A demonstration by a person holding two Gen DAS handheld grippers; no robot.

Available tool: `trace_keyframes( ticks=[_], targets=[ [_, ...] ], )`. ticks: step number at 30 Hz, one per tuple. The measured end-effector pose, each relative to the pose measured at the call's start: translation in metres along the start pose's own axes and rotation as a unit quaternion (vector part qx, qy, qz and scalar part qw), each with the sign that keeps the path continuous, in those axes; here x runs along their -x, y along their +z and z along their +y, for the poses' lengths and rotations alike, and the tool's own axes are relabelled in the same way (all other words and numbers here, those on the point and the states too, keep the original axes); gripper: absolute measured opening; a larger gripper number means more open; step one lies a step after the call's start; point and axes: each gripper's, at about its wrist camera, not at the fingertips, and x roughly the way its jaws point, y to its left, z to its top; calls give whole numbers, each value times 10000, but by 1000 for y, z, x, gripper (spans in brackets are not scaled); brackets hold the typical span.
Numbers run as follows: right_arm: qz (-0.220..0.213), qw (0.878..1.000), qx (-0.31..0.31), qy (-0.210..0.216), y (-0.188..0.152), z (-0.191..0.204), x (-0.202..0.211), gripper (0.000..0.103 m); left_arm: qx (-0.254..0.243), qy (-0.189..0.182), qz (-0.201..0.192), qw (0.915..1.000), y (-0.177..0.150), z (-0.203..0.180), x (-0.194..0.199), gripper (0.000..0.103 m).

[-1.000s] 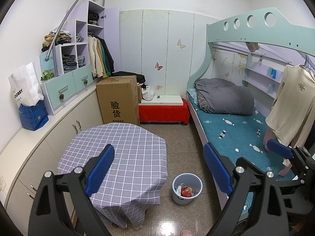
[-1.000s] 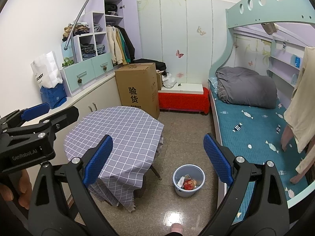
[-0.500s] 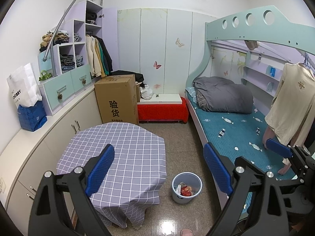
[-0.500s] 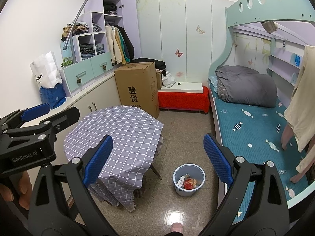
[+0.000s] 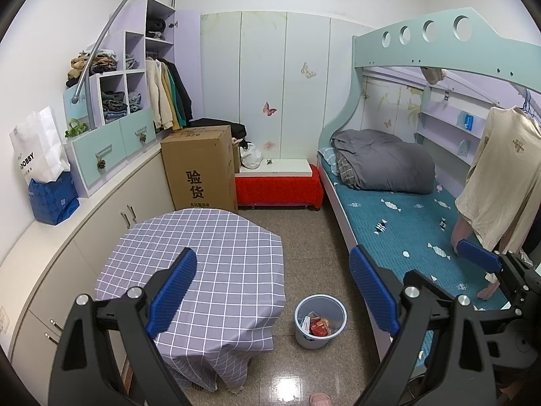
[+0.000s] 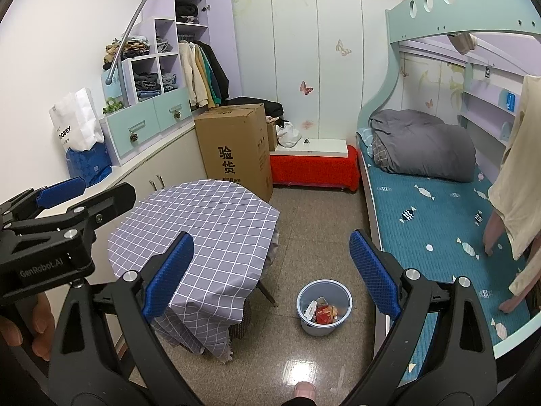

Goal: Collect trash

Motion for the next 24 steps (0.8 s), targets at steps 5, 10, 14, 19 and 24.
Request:
trace_keyframes(
  ticks=[5, 10, 14, 19, 24],
  targets=[
    [22, 10000, 4, -1, -1, -1, -2, 91, -3, -7, 27, 10000, 0, -1, -4, 90],
    [42, 10000, -15, -21, -2, -2, -4, 92, -11, -11, 37, 10000, 0, 0, -6, 90],
    [70, 10000, -22, -31, -4, -2, -9, 91, 5, -15, 59, 10000, 0, 4, -8, 90],
    [109, 9999, -24, -26, -7, -1, -12, 91, 10, -8, 102, 9999, 1, 11, -15, 90],
    [161, 9999, -40, -7, 0, -2, -24, 91, 12, 5, 147, 9999, 0, 17, -24, 90]
  ],
)
